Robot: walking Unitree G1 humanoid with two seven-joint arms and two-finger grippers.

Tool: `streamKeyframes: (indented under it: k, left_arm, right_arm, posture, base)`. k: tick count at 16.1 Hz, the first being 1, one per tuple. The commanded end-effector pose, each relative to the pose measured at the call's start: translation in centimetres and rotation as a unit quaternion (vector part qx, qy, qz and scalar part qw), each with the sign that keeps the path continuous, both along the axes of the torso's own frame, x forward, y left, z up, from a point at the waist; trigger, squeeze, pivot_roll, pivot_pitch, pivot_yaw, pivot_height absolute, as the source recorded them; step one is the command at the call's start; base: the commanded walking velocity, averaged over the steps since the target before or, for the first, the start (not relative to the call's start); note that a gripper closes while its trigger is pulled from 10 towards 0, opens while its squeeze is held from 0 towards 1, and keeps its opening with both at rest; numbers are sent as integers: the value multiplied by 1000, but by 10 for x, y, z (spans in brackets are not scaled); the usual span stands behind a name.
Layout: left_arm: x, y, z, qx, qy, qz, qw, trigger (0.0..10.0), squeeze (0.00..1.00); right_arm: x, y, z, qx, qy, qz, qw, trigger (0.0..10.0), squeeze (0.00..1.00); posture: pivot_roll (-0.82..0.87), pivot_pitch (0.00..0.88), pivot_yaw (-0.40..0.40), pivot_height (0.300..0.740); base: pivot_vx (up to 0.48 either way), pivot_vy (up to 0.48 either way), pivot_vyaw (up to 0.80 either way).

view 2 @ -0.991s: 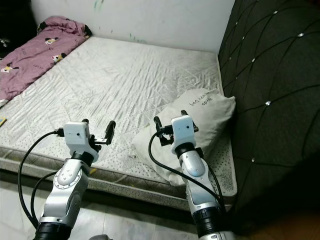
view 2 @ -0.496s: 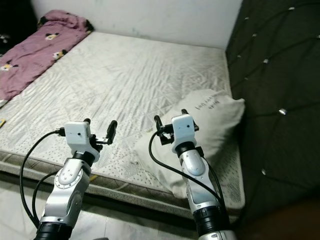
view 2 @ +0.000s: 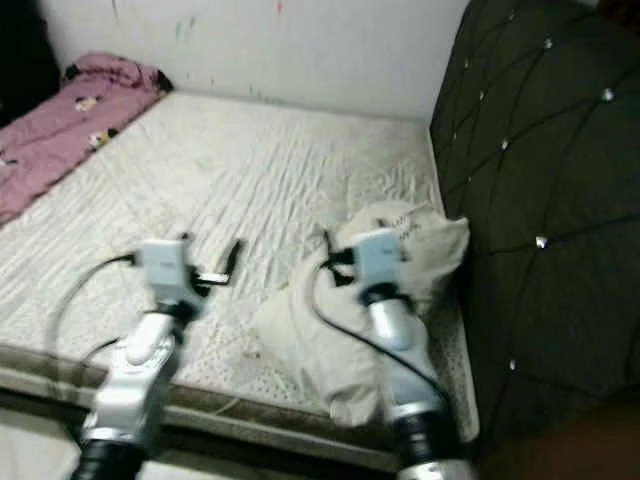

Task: Clean up the room

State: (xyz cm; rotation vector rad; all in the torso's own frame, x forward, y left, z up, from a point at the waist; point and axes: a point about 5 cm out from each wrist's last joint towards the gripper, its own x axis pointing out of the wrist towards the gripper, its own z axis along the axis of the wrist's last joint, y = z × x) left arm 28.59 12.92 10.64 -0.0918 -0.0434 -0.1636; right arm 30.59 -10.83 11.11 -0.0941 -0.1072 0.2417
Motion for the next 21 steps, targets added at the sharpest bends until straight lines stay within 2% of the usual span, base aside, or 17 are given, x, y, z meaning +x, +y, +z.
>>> streamKeyframes:
  k: [1,3,5,7,9,11,13,14,18,21]
  left_arm:
    - [0,-2,0,-1,4,3,1000,10000,0]
    - [0,-2,-1,0,5,6,1000,10000,0]
    - [-1,7,-3,12,7,40,999,10000,0]
    - [-4,19,-6,20,11,66,998,10000,0]
    - [-5,18,-9,32,16,58,998,10000,0]
    - [-2,14,-12,55,20,65,996,10000,0]
    - [-1,4,-16,20,35,25,999,10000,0]
    - [-3,6,-19,24,39,20,999,10000,0]
    - [-8,15,-23,24,46,28,998,10000,0]
    - [-2,15,-19,13,38,28,999,10000,0]
  right_arm:
    - [2,-3,3,-3,-5,-1,1000,10000,0]
    - [2,-4,3,-2,-4,-3,1000,10000,0]
    - [-1,-7,-1,-1,4,-11,1000,10000,0]
    - [-2,-15,-3,7,7,-30,1000,10000,0]
    - [-3,-22,-2,7,0,-47,999,10000,0]
    - [-3,-26,-2,6,0,-58,998,10000,0]
    - [-6,-32,-3,6,1,-72,997,10000,0]
    - [-9,-33,-7,6,6,-77,997,10000,0]
    - [-10,-32,-13,18,17,-89,996,10000,0]
    - [-5,-26,-3,17,4,-63,998,10000,0]
  posture:
    - [7,0,-25,740]
    - [9,0,-23,740]
    - [9,0,-17,740]
    - [-5,0,8,740]
    - [-24,0,30,740]
    - [-42,0,43,740]
    - [-57,0,53,740]
    - [-53,0,59,740]
    - [-39,0,74,740]
    - [-42,0,34,740]
  base:
    - [0,0,0]
    - [0,0,0]
    - [0,0,0]
    - [0,0,-800]
    - [0,0,-759]
    - [0,0,0]
    - [0,0,0]
    - [0,0,0]
    - [0,0,-800]
    - [0,0,-533]
